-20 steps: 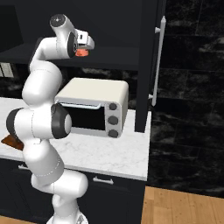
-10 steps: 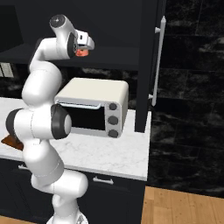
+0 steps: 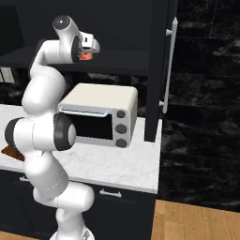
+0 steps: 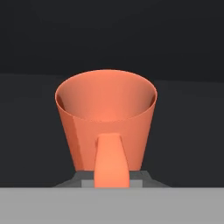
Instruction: Pick the kettle from the counter and place it on the tray. Then pick the mug from the cabinet and place it on the tray. Then close the cabinet doors.
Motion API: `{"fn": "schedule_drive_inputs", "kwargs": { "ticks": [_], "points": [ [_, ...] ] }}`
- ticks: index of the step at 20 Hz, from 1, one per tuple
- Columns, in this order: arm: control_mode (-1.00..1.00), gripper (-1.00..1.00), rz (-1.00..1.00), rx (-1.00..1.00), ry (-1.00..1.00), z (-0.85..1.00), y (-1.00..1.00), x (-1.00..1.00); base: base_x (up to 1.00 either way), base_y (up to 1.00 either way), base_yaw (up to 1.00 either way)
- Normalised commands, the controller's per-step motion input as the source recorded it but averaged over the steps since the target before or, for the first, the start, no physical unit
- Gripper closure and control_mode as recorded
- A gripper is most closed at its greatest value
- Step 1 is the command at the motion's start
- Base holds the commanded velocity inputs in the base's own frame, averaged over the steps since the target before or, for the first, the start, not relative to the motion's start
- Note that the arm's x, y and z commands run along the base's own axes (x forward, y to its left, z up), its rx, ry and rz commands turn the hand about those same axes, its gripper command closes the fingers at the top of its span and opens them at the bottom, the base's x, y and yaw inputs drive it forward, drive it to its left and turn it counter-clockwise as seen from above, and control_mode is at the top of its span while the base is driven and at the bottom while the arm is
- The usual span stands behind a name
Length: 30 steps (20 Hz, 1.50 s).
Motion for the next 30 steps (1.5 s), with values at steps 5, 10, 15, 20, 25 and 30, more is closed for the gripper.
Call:
{"fn": "schedule_drive_inputs", "kwargs": {
  "ticks": [5,10,15,20,25,30],
  "points": [
    [-1.00,1.00,0.11,0.06,0.00,0.00,0.00,-0.67,0.00,0.00,0.00],
    [-1.00,1.00,0.10,0.08,0.00,0.00,0.00,-0.86,0.00,0.00,0.00],
    [-1.00,1.00,0.10,0.10,0.00,0.00,0.02,-0.92,0.00,0.00,0.00],
    [-1.00,1.00,0.07,0.07,0.00,0.00,0.15,-0.89,0.00,0.00,0.00],
    [-1.00,1.00,0.15,0.00,0.01,0.00,0.34,-0.82,0.00,0.00,0.00],
    [-1.00,1.00,0.22,0.00,0.02,-0.04,0.36,-0.78,0.00,0.00,0.00]
  ]
}}
